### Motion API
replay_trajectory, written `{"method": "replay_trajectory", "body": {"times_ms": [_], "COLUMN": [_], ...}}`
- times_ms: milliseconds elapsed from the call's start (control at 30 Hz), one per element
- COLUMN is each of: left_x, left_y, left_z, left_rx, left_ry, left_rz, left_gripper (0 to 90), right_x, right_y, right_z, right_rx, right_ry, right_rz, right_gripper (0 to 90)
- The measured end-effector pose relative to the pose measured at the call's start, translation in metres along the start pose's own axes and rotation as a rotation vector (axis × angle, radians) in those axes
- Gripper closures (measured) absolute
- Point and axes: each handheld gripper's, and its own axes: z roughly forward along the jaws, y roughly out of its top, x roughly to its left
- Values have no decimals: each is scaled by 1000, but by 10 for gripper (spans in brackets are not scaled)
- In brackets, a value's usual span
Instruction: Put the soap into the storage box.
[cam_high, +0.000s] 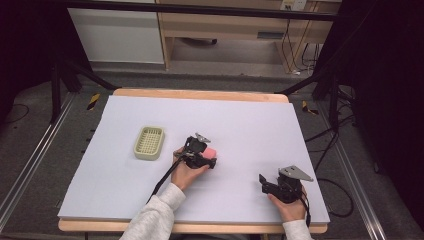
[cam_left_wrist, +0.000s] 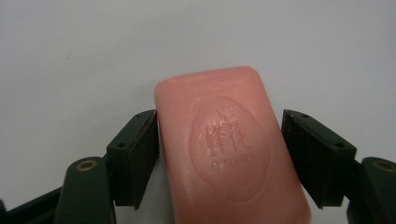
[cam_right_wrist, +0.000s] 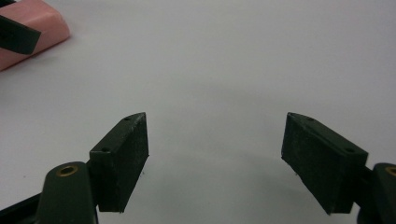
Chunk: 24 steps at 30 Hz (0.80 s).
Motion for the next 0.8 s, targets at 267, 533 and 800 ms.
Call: {"method": "replay_trajectory", "body": {"times_ms": [267,533,800], "left_x": [0,0,-1], "left_y": [-1,-1,5], "left_z": [-1,-2,-5], "left_rx": [15,25,26], "left_ry": [7,7,17], "left_rz": [5,13,59], "left_gripper": [349,365,342], "right_x": [0,0,0], "right_y": [0,0,0], "right_z": [0,0,0], "right_rx": [1,2,2], "right_ry": [0,1,2], "right_rz": [-1,-2,-2], "right_gripper": [232,235,234]}}
